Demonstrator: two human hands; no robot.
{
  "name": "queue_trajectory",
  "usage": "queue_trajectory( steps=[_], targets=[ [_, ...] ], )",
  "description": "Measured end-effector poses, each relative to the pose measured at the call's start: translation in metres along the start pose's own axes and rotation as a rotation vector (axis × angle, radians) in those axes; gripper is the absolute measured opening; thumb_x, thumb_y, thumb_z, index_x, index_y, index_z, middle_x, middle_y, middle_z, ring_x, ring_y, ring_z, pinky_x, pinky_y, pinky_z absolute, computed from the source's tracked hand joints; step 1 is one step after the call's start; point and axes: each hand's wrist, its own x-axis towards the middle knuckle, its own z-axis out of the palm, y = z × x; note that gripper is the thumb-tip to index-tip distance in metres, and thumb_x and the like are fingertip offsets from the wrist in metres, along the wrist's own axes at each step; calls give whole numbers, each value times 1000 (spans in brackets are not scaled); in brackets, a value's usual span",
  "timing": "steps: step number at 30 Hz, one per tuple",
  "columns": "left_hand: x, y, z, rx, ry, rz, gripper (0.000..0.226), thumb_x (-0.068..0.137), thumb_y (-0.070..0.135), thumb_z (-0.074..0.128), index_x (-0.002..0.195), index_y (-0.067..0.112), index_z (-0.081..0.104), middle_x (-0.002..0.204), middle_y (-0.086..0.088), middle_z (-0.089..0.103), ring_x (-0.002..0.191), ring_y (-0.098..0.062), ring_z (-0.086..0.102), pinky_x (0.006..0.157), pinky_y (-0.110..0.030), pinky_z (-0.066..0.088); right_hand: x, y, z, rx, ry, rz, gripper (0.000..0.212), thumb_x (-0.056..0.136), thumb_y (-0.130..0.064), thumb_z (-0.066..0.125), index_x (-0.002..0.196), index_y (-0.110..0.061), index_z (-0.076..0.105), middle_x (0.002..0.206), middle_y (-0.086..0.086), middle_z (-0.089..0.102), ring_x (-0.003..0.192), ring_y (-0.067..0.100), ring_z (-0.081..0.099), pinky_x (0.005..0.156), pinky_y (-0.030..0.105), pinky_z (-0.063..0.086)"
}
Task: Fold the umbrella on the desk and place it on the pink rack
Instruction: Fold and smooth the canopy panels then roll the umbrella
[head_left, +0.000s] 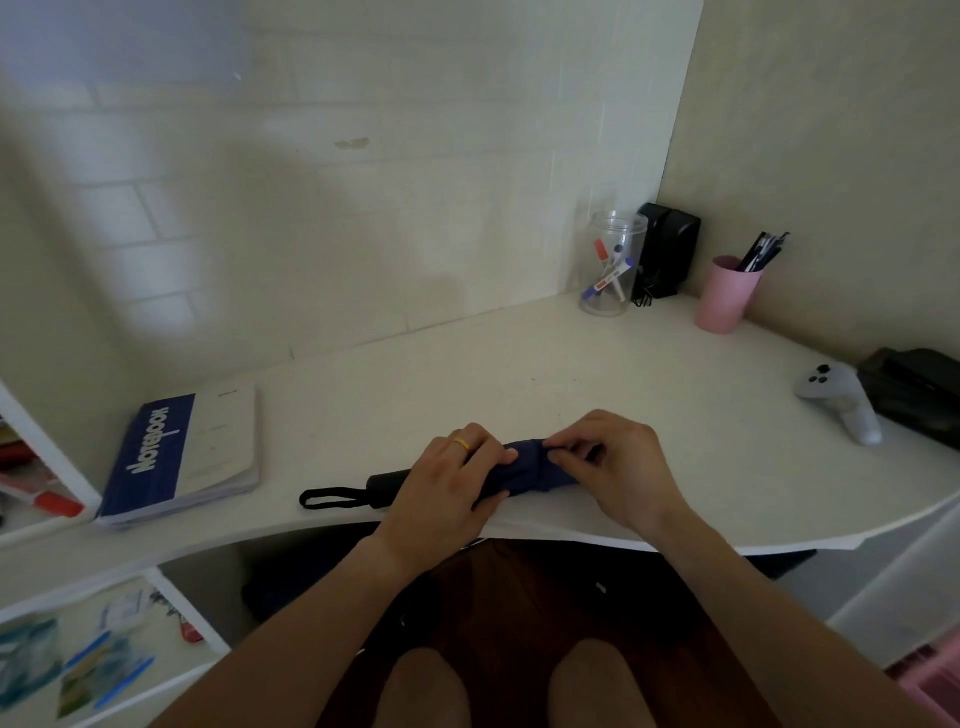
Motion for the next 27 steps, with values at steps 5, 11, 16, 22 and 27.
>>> queue_trajectory(
  steps=[5,11,16,22,27],
  targets=[
    [-1,0,2,16,11,32,31,88,23,72,116,13,62,109,-5,58,90,-21,56,79,-36,49,17,2,-9,-258,-170,-14,28,83,-31,77,111,-32,73,107,-7,62,94,13,58,82,25,46],
    [-5,4,5,98,33,52,29,88,22,71,115,15,62,112,-6,59,96,-22,56,83,-36,47,49,4,-22,-175,-723,43,36,93,-31,62,129,-26,65,124,-9,69,113,11,62,101,37,48],
    [12,22,-7,126,-158,-136,49,72,32,63,117,25,44,99,4,61,84,-20,61,76,-37,45,37,16,-20,29,-601,8,27,87,-23,72,114,-24,73,108,-10,74,101,7,68,93,35,55],
    [44,20,-4,245,-412,-304,54,81,37,59,128,11,47,107,-5,65,96,-30,64,82,-39,41,19,8,-17,-238,-244,-209,26,87,-18,74,113,-23,74,109,-8,70,104,13,59,92,33,50],
    [47,29,-25,-829,32,-912,27,95,24,67,114,14,51,110,-12,66,97,-28,67,89,-49,56,-40,-48,0,-45,403,-6,33,93,-26,66,124,-28,58,117,-13,55,110,7,53,90,27,48]
  ],
)
